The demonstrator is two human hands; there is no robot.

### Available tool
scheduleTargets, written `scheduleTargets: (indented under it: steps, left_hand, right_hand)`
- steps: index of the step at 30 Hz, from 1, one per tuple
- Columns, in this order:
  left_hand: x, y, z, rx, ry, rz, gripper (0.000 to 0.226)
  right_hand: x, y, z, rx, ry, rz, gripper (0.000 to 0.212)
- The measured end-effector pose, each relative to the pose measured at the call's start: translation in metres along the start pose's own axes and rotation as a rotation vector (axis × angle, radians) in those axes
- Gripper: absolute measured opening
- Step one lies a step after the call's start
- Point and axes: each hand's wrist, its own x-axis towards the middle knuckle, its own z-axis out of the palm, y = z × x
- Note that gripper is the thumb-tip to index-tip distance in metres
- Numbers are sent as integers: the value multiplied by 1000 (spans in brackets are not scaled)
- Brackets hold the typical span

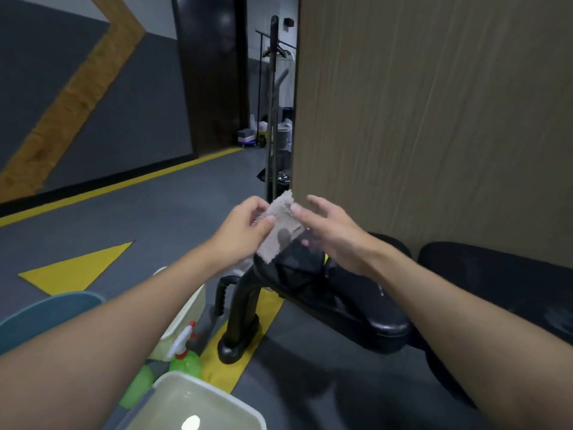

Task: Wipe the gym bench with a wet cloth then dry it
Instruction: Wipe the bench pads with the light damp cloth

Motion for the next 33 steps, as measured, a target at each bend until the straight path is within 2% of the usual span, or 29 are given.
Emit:
scheduleTargets:
  steps: [3, 5, 7, 9, 10, 12, 14, 16, 18, 22, 24, 26, 27, 29, 31, 33]
  left_hand:
    - [23, 19, 24, -51, -95, 14, 15]
    - [37, 26, 40, -68, -130, -20, 17]
    - [52, 26, 58, -6, -131, -49, 24]
    - [67, 18, 75, 246, -163, -26, 39]
    - [71, 12, 84, 396, -216, -19, 46]
    - [72, -2, 101, 607, -345, -66, 52]
    - [64, -18, 111, 716, -458, -125, 52]
    - [54, -31, 111, 789, -467, -96, 51]
    - [50, -38, 102, 806, -437, -73, 50]
    - [51, -36, 90, 853, -389, -57, 39]
    - [49, -37, 91, 830, -366, -99, 30]
    - [48, -47, 95, 812, -359, -104, 37]
    - [50, -52, 97, 817, -355, -106, 44]
    - [60, -58, 99, 820, -348, -131, 54]
    - [71, -62, 101, 809, -334, -150, 54]
    - [78, -64, 104, 795, -317, -147, 54]
  right_hand:
    - [-5, -10, -23, 3, 18, -17, 6]
    - [-7, -10, -41, 9, 147, -16, 7]
    - [-8, -8, -62, -125, 343, -52, 4]
    - [-13, -4, -81, -382, 517, -173, 4]
    - [-18, -2, -90, -525, 550, -257, 5]
    - [-27, 6, -102, -773, 477, -407, 6]
    - [-32, 19, -107, -1058, 250, -410, 10]
    - [-36, 36, -110, -1266, -44, -213, 12]
    - [-41, 46, -108, -1280, -190, -44, 13]
    - [-34, 54, -102, -1311, -18, -66, 45]
    - [-28, 65, -93, -1363, -38, 50, 57]
    - [-24, 78, -84, -1422, -79, 147, 61]
    - [-24, 83, -79, -1453, -107, 134, 62]
    - [-26, 86, -71, -1472, -181, 35, 62]
    - [-24, 86, -65, -1487, -232, -57, 62]
    - [-10, 86, -63, -1489, -227, -72, 62]
